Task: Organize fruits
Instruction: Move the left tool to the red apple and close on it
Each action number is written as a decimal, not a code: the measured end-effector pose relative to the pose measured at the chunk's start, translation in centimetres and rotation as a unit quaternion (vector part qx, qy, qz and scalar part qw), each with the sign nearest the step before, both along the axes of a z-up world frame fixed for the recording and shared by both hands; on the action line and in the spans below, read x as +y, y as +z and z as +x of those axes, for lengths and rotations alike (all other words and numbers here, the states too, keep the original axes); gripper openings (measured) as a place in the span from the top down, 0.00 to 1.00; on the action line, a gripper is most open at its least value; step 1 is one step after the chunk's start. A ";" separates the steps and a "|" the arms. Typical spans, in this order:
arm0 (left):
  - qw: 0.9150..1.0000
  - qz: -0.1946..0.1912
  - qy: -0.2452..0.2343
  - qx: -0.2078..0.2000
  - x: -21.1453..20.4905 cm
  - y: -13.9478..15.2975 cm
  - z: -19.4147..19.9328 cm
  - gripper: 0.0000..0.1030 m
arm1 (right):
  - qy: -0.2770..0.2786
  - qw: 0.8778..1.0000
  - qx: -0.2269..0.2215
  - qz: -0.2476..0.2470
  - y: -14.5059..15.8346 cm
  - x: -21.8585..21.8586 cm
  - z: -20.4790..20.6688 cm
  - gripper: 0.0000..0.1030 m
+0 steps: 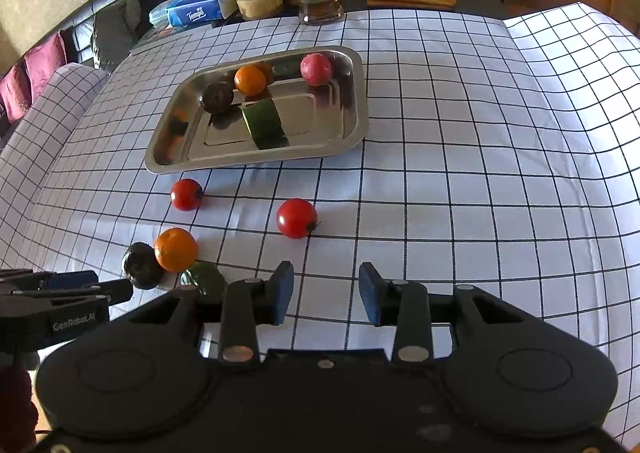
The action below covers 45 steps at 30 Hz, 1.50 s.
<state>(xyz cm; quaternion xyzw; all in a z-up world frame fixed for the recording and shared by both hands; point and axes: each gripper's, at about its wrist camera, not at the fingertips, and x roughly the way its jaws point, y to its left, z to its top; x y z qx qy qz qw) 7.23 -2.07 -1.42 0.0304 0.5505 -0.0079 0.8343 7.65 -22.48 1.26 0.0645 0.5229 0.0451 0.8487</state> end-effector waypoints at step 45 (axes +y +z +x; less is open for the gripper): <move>0.996 -0.005 -0.086 0.010 -3.5 -3.4 -0.1 0.51 | 0.023 0.999 0.028 -0.011 -1.4 -1.2 1.2 0.62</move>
